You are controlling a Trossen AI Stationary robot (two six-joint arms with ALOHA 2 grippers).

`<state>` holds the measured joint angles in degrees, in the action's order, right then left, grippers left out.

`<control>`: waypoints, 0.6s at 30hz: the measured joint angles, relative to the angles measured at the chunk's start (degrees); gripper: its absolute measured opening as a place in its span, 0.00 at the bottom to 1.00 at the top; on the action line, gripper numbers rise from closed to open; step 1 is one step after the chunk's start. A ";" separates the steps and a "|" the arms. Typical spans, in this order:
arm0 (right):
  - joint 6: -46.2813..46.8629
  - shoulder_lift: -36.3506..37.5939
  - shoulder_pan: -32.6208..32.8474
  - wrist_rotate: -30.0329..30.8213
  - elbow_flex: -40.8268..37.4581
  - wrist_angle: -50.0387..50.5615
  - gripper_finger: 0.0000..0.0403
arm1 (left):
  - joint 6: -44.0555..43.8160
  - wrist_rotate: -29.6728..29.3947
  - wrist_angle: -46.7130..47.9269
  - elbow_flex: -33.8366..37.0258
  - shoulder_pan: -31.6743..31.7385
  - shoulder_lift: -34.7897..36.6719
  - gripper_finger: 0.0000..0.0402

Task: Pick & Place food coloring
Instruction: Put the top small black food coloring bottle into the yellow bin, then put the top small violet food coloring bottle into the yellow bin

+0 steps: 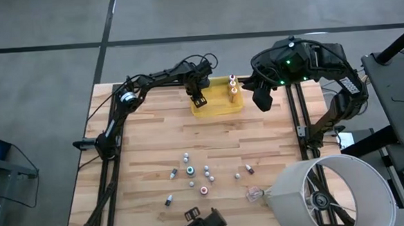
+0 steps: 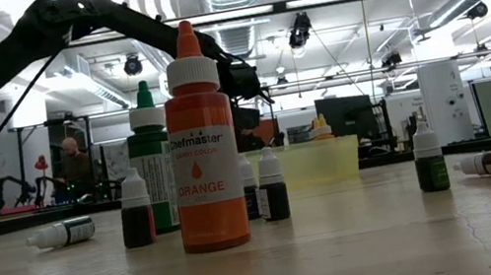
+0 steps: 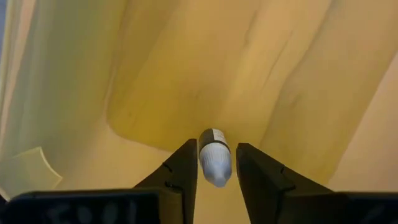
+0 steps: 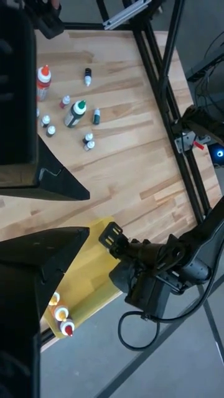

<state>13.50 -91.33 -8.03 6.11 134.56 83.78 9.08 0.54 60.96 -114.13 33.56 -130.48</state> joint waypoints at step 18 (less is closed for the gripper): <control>-0.66 0.00 0.02 0.02 0.00 -0.03 0.17 | -1.33 0.02 12.11 -18.90 -0.19 0.22 0.23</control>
<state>12.84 -91.33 -8.01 6.13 134.56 83.75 7.75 0.56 73.07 -133.02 33.37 -130.26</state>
